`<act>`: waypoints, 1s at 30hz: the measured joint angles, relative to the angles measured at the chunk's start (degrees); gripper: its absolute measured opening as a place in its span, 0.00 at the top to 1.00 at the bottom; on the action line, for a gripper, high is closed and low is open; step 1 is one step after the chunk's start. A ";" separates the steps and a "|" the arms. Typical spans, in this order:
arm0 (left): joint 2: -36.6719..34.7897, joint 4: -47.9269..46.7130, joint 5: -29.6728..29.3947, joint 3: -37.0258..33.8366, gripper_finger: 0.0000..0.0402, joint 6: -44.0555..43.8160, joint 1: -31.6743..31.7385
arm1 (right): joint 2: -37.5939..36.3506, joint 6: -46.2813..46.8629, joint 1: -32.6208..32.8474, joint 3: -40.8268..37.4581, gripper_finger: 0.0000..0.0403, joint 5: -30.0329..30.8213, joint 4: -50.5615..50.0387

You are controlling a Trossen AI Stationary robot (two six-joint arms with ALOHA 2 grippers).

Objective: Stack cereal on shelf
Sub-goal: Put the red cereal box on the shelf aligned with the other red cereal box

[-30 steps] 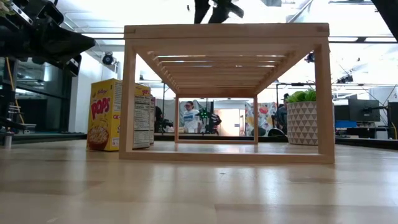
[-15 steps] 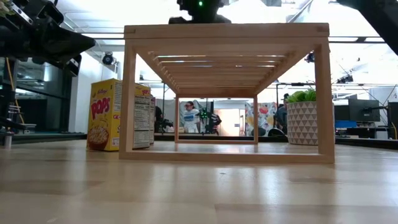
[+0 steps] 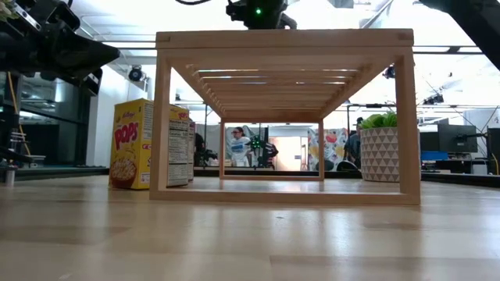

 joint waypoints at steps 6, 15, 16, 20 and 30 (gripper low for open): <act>0.00 0.00 0.00 0.00 0.99 0.00 0.00 | 0.00 0.55 0.47 0.00 1.00 0.65 -3.59; 0.00 0.00 -0.02 0.00 0.99 0.02 -0.02 | 0.00 3.30 0.47 0.00 1.00 0.87 -8.09; -0.02 0.00 0.00 0.00 0.99 0.00 0.00 | 0.00 3.55 0.48 0.00 1.00 0.86 -8.23; -0.01 -0.02 0.00 0.00 0.99 0.00 -0.02 | 0.00 4.27 0.48 0.00 1.00 0.48 -9.32; -0.01 0.00 0.00 0.00 0.99 0.00 -0.01 | 0.00 5.71 2.03 0.00 1.00 -2.27 -12.38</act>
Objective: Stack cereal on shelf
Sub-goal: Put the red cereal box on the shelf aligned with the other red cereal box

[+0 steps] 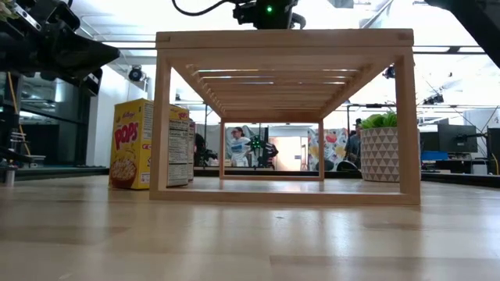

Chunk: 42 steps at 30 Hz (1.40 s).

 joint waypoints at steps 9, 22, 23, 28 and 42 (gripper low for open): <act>-0.01 0.00 0.00 0.00 0.99 0.00 0.01 | -0.02 3.14 0.58 0.00 1.00 -0.02 -1.29; 0.01 0.00 -0.02 0.00 0.99 0.00 0.01 | -0.07 -7.00 -0.98 0.00 1.00 0.57 11.71; 0.01 0.00 0.00 0.00 0.99 0.02 -0.01 | -0.07 -7.01 -1.26 0.00 1.00 0.77 11.41; 0.00 -0.02 0.00 0.00 0.99 0.00 0.01 | -0.09 -6.42 -2.18 0.00 1.00 1.16 9.25; -0.01 0.00 0.00 0.00 0.99 0.00 0.01 | -0.09 -1.13 -1.78 0.00 1.00 1.40 -1.07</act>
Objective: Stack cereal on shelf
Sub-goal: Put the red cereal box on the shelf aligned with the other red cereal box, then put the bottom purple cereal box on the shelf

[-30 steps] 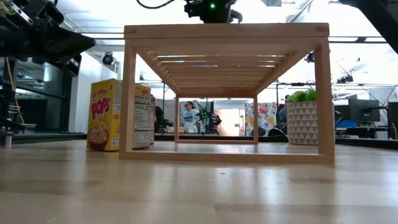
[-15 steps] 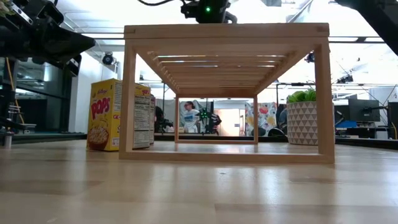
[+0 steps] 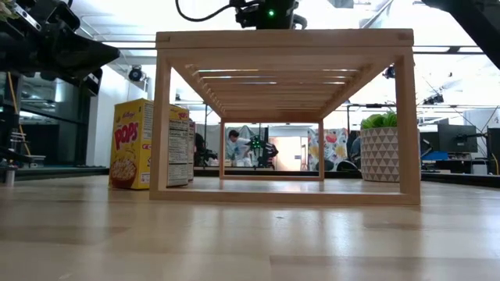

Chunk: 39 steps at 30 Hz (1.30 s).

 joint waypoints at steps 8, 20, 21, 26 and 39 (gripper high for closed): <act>0.01 -0.02 -0.01 0.00 0.99 -0.01 -0.01 | 0.00 2.18 0.37 0.00 1.00 -1.47 -2.42; 0.00 -0.02 -0.02 0.00 0.99 0.00 0.00 | 0.00 2.43 3.84 0.00 1.00 -2.28 -2.44; 0.00 -0.01 -0.02 0.00 0.99 0.00 -0.02 | 0.00 2.25 4.30 0.00 1.00 -2.98 -2.45; 0.01 -0.01 -0.02 0.00 0.99 0.00 0.00 | 0.00 2.07 7.37 0.00 1.00 -7.36 -3.47; 0.02 -0.02 0.00 0.00 0.99 0.00 0.00 | -8.26 7.37 16.55 -4.86 1.00 -8.54 -7.11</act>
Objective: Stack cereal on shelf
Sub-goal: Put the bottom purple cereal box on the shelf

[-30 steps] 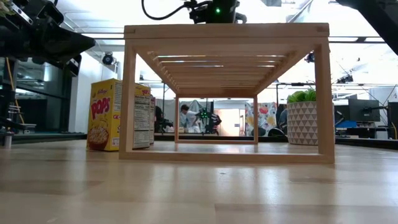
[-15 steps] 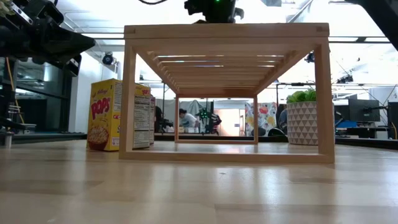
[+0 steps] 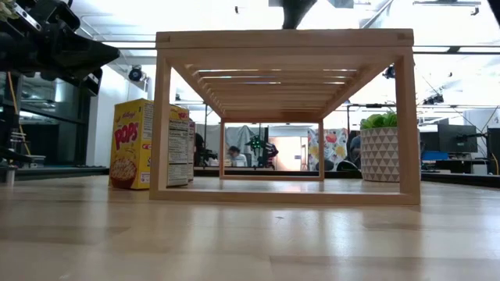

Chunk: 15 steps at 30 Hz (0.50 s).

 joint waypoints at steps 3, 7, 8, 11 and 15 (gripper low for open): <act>-0.01 0.00 0.00 0.00 0.99 0.00 0.00 | -6.32 4.63 3.43 -6.05 1.00 3.12 0.29; -0.02 0.00 0.00 0.00 0.99 0.00 0.00 | -17.07 11.96 9.10 -19.53 1.00 6.74 5.21; -0.01 0.00 -0.01 0.00 0.99 0.00 0.00 | -20.01 13.41 10.67 -23.66 1.00 7.52 7.76; -0.01 0.00 -0.01 0.00 0.99 0.00 -0.01 | -29.40 15.54 15.19 -36.79 1.00 9.27 17.38; -0.02 0.00 0.00 0.00 0.99 0.00 0.00 | -41.03 10.53 19.13 -53.03 1.00 13.37 36.31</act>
